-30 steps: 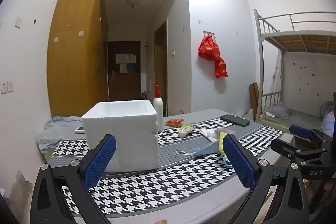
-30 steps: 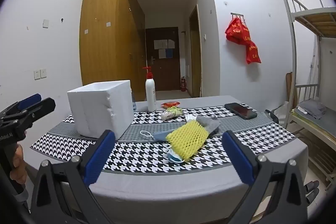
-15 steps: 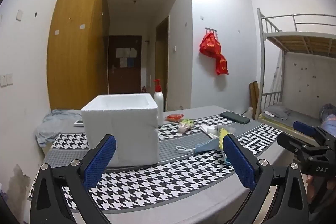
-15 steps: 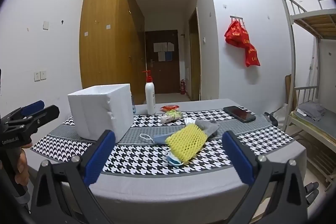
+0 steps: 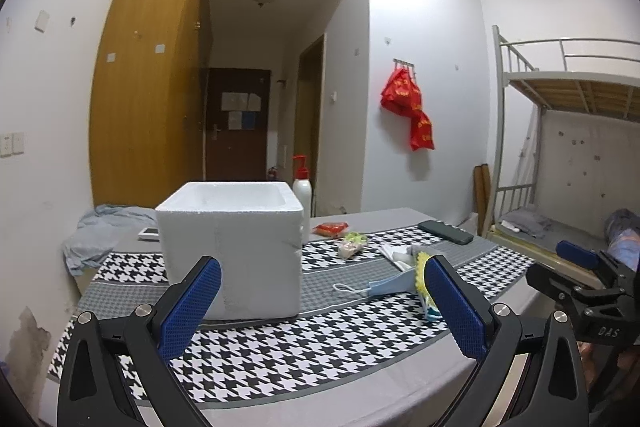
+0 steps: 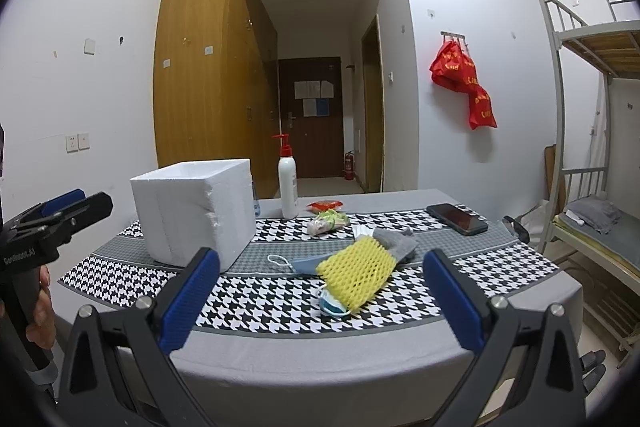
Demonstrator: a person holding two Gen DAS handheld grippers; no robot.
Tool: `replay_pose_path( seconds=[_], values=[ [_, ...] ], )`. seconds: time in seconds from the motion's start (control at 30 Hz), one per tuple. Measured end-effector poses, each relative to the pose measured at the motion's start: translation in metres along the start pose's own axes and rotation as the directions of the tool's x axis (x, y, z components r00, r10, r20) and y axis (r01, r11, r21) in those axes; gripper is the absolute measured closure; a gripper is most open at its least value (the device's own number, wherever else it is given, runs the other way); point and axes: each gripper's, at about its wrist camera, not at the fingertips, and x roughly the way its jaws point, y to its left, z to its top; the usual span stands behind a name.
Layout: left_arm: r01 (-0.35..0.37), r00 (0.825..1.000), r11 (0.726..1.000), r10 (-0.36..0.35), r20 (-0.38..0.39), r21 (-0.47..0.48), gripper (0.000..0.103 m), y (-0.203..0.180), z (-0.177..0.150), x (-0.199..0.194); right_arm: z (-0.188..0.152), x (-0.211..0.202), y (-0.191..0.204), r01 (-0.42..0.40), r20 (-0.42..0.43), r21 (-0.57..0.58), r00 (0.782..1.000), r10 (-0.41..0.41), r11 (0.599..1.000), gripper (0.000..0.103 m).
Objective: Organize soft objects
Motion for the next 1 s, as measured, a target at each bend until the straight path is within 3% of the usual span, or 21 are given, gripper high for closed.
replay_pose_path(
  seconds=[0.47, 1.0],
  values=[
    [-0.018, 0.999, 0.999, 0.018, 0.031, 0.028, 0.001, -0.006, 0.0008, -0.007, -0.0005, 0.0003, -0.0002, 0.0, 0.001, 0.001, 1.0, 0.0, 1.0, 0.0],
    [-0.002, 1.0, 0.999, 0.002, 0.012, 0.035, 0.001, -0.0079, 0.0029, -0.0037, -0.0001, 0.0014, -0.0006, 0.007, -0.005, 0.002, 1.0, -0.007, 1.0, 0.0]
  ],
)
